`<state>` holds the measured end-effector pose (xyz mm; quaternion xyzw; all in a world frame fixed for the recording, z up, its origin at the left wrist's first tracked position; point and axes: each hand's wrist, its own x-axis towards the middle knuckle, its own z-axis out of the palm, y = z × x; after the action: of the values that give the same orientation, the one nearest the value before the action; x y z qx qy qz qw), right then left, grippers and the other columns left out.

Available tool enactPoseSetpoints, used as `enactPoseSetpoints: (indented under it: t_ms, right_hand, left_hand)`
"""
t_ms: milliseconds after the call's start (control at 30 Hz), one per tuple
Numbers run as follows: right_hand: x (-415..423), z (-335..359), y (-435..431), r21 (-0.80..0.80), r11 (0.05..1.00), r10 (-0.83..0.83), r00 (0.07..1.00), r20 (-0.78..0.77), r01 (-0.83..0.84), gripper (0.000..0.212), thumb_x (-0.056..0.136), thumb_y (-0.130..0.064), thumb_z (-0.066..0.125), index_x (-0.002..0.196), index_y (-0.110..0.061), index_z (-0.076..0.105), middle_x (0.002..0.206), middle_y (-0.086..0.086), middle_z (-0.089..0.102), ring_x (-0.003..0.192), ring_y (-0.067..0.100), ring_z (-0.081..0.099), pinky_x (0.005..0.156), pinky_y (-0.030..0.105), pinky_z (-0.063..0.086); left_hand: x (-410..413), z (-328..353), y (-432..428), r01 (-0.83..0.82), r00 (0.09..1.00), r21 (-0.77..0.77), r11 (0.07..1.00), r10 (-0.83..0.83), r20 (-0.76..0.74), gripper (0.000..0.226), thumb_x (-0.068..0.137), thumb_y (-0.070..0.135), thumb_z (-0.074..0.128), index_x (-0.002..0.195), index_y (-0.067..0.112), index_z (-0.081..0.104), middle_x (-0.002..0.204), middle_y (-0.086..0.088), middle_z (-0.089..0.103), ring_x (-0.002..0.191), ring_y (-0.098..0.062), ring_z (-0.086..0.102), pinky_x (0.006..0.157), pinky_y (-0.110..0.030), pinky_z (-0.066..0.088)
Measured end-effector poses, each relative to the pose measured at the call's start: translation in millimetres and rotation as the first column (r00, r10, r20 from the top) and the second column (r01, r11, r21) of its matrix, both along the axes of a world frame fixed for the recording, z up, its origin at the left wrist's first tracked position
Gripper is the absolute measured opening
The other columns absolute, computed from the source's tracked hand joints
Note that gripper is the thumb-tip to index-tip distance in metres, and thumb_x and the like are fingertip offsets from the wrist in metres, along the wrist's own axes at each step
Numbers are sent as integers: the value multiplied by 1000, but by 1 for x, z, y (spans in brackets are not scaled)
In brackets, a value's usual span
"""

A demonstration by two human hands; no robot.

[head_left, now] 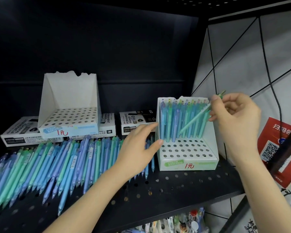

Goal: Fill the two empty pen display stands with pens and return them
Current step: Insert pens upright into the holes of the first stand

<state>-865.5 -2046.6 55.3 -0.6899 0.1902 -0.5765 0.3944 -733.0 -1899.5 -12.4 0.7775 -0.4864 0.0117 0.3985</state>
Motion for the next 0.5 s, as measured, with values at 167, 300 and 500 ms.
enactPoseSetpoints:
  t_ms: [167, 300, 500]
  right_hand:
    - [12, -13, -10, -102, 991, -99, 988, -114, 88, 16, 87, -26, 63, 76, -25, 51, 72, 3, 59, 66, 27, 60, 60, 34, 51]
    - [21, -23, -15, -171, 981, -127, 975, -181, 96, 14, 86, -25, 64, 83, -13, 57, 71, 1, 60, 63, 17, 59, 59, 23, 50]
    - [37, -32, -15, -223, 972, -136, 951, -279, 74, 15, 85, -22, 66, 82, -13, 54, 65, -8, 52, 57, 3, 48, 53, 9, 41]
  left_hand:
    - [1, -5, -4, 33, 998, 134, 990, -27, -49, 73, 89, 42, 56, 147, 40, 12, 152, 14, 24, 132, -15, 35, 110, -40, 31]
    - [1, -7, -3, 53, 996, 143, 988, -41, -85, 80, 87, 39, 61, 146, 43, 8, 154, 15, 18, 135, -14, 32, 112, -40, 30]
    - [2, -7, -3, 69, 995, 138, 988, -58, -79, 84, 85, 38, 64, 146, 44, 6, 153, 17, 19, 134, -12, 33, 112, -36, 30]
